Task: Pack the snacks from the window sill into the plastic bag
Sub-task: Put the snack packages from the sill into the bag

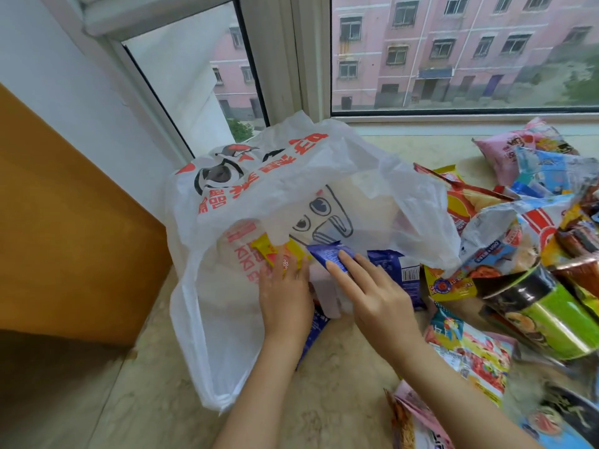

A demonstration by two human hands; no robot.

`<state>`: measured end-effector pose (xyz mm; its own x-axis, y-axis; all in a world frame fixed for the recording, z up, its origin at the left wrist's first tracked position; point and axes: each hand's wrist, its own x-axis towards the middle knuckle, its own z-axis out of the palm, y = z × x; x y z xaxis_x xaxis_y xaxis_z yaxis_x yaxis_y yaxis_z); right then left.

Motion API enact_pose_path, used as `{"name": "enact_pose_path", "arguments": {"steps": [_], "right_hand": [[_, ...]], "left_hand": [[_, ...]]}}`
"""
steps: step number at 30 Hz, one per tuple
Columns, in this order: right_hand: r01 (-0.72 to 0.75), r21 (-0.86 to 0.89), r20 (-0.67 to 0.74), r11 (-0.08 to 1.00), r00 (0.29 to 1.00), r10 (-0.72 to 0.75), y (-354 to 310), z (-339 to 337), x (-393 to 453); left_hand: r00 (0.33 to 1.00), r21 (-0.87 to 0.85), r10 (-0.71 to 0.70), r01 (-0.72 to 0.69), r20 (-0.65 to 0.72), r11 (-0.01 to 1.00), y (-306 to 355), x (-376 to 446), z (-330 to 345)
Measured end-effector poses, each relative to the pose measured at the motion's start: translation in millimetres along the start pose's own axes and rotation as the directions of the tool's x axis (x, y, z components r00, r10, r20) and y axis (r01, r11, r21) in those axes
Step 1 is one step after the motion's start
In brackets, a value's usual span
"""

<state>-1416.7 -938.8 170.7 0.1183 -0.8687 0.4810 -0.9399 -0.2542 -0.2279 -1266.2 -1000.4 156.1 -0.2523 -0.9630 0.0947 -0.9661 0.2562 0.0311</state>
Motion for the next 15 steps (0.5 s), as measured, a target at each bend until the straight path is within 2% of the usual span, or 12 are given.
{"name": "enact_pose_path", "arguments": {"steps": [2,4,6,8,10,12,15], "right_hand": [[0.027,-0.013,0.066,1.0,0.997,-0.026,-1,12,20],[0.05,-0.047,0.214,0.998,0.976,-0.038,-1,22,42],[0.05,-0.115,0.424,0.992,0.905,0.003,1,34,59],[0.021,-0.199,0.604,0.98,0.79,0.106,5,42,66],[-0.004,-0.22,0.634,0.975,0.759,0.146,6,43,62],[-0.039,-0.224,0.577,0.974,0.8,0.165,0,35,53],[-0.131,-0.141,0.481,0.981,0.857,0.184,-7,19,26]], "left_hand": [[1.0,0.008,-0.008,0.009,-0.029,1.0,0,-10,0],[0.999,0.036,0.0,0.001,-0.04,0.999,-2,-18,2],[1.0,0.086,-0.006,0.003,0.028,0.996,-5,-23,0],[0.99,0.107,-0.021,0.005,0.141,0.994,-7,-27,-4],[0.979,0.109,-0.036,0.014,0.2,0.994,-8,-30,-5],[0.994,0.089,-0.013,0.004,0.104,0.996,-6,-33,-9],[0.995,-0.008,0.088,-0.088,-0.049,0.996,-4,-45,1]]}}
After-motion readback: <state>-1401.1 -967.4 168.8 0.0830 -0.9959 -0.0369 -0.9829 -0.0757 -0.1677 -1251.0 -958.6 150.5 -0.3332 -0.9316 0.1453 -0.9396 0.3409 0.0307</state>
